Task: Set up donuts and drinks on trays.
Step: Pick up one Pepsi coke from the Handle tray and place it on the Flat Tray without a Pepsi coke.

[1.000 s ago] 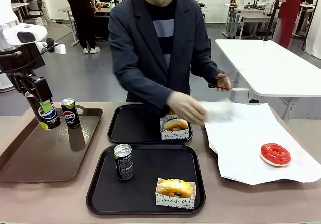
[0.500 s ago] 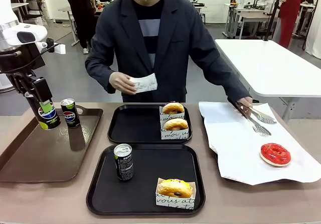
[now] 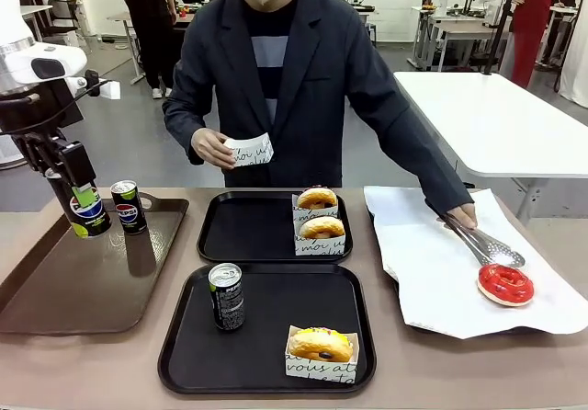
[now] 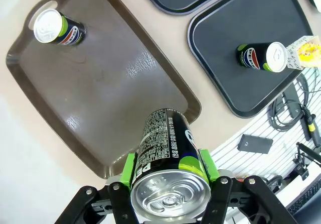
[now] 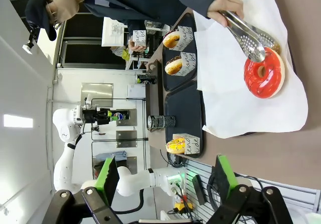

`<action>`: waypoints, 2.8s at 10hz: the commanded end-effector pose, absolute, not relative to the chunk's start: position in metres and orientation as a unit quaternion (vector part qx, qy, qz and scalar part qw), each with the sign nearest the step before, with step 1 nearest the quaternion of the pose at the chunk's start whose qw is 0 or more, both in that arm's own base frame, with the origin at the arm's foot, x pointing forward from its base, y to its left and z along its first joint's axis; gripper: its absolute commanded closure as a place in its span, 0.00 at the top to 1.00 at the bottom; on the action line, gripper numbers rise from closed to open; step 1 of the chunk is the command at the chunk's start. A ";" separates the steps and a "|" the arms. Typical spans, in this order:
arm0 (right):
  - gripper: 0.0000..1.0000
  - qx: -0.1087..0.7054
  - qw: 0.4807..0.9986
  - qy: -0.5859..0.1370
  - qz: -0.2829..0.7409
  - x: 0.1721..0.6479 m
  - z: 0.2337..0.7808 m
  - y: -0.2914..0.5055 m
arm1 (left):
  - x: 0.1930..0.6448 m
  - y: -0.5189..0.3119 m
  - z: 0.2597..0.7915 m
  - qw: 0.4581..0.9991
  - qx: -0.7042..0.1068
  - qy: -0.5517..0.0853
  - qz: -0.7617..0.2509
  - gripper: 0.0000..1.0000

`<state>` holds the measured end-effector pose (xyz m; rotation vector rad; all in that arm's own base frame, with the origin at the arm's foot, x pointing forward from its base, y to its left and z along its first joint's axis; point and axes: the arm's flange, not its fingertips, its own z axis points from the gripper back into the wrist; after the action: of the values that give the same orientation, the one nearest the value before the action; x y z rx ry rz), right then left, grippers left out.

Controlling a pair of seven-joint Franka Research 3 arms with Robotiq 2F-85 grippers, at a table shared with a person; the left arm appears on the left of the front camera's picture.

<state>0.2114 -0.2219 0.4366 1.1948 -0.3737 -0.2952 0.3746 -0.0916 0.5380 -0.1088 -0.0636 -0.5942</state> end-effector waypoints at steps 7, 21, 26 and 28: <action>1.00 0.562 0.796 -0.180 -0.132 0.212 0.436 -0.222 | 0.454 -0.178 0.524 0.927 -0.022 -0.063 -0.368 0.59; 1.00 0.562 0.796 -0.180 -0.132 0.212 0.436 -0.222 | 0.472 -0.202 0.476 0.900 -0.107 -0.033 -0.422 0.59; 1.00 0.562 0.796 -0.180 -0.132 0.212 0.436 -0.222 | 0.375 -0.090 0.537 0.891 -0.067 -0.009 -0.448 0.59; 1.00 0.562 0.796 -0.180 -0.132 0.212 0.436 -0.222 | 0.374 -0.090 0.548 0.891 -0.085 0.010 -0.446 0.59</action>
<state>0.2114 -0.2219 0.4365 1.1951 -0.3734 -0.2954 0.3670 -0.0791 0.5476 -0.1534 0.0034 -0.9171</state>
